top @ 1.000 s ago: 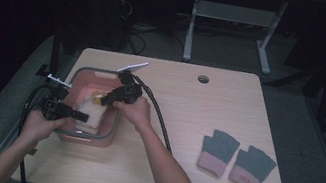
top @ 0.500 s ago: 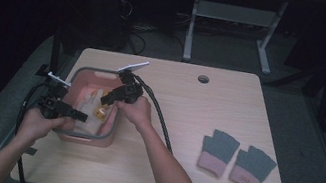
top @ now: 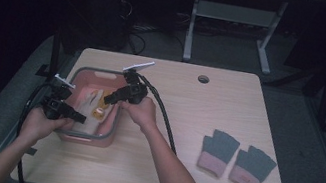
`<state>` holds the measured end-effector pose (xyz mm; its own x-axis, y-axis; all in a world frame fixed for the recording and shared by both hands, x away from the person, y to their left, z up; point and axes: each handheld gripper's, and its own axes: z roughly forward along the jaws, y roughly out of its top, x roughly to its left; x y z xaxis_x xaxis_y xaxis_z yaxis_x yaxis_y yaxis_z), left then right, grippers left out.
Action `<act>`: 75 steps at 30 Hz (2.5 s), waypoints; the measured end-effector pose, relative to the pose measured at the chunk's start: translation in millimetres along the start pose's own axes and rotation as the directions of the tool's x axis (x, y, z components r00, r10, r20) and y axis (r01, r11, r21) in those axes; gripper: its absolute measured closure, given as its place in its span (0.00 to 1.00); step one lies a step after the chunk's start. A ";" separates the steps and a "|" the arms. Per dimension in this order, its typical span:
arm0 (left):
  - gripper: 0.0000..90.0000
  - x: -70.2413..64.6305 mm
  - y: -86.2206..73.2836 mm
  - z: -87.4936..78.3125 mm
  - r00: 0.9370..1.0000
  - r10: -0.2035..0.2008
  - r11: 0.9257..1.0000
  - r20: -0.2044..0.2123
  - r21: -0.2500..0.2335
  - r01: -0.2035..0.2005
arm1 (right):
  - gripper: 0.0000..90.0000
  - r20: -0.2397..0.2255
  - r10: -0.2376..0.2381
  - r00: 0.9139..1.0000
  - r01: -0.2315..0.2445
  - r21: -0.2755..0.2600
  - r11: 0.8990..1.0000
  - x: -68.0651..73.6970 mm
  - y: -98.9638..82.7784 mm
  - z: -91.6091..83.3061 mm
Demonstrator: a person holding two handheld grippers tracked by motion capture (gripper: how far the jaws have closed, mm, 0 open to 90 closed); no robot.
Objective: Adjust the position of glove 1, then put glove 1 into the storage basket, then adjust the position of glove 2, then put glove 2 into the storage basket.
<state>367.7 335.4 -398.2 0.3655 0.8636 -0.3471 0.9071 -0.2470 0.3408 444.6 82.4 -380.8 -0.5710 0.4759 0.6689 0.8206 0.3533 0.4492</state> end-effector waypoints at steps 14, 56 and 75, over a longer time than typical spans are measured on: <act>0.67 -3.7 3.8 -18.7 0.999 -0.002 0.995 0.050 -0.100 0.007 | 0.71 -0.013 -0.003 1.000 0.003 -0.033 0.999 -2.9 -6.1 -19.4; 0.48 -84.4 34.2 -22.7 0.969 0.169 0.965 0.182 -0.230 -0.126 | 0.58 -0.023 0.045 0.999 -0.049 -0.189 0.981 -32.4 -53.8 -114.1; 0.45 -130.8 50.7 0.2 0.951 0.239 0.958 0.196 -0.208 -0.198 | 0.56 0.019 0.111 0.994 -0.103 -0.254 0.962 -63.4 -95.0 -167.8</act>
<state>365.9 209.9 -335.7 0.6057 0.6758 -0.4200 0.7529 -0.3162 0.5772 406.6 -116.4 -366.5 -0.4764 0.5272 0.7036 0.8539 0.0866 0.5132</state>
